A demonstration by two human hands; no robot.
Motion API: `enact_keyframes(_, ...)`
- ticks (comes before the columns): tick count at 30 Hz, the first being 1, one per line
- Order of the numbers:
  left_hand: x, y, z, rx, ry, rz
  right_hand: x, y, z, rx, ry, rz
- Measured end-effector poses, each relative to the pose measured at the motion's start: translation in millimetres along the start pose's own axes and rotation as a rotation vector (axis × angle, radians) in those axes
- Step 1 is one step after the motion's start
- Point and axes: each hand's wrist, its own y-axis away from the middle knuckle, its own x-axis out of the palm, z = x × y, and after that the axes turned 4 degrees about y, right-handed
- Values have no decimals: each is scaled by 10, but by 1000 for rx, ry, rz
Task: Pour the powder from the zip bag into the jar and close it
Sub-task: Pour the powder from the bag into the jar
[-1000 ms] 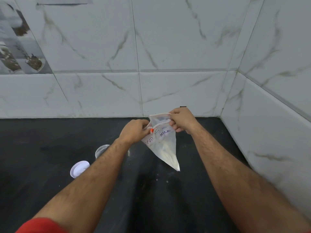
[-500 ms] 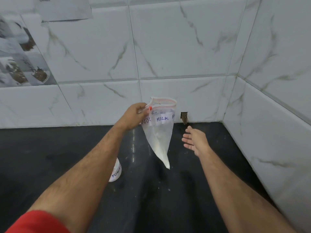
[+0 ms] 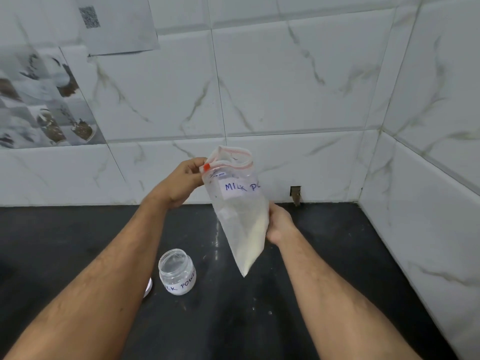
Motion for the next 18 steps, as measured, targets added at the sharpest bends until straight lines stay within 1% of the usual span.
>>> enact_keyframes(2,-114,51,53,-10,79,-95,62,-29,101,-92,-37,-42)
enact_keyframes(4,-215,93,97,-6,166,-203,143,-18,218,-155,-35,-43)
enact_keyframes(6,-301,94,167,2,253,-305,267,26,328,-220,-1,-1)
enact_keyframes(8,-350,81,224,9,361,-367,427,99,408,-287,93,52)
enact_keyframes(10,-368,78,254,49,459,-394,587,180,450,-336,194,85)
enact_keyframes(14,-408,66,289,107,694,-398,800,280,487,-437,352,61)
enact_keyframes(16,-448,59,302,106,752,-392,857,312,478,-481,364,32)
enact_keyframes(18,-442,44,311,98,743,-359,861,326,496,-543,395,9)
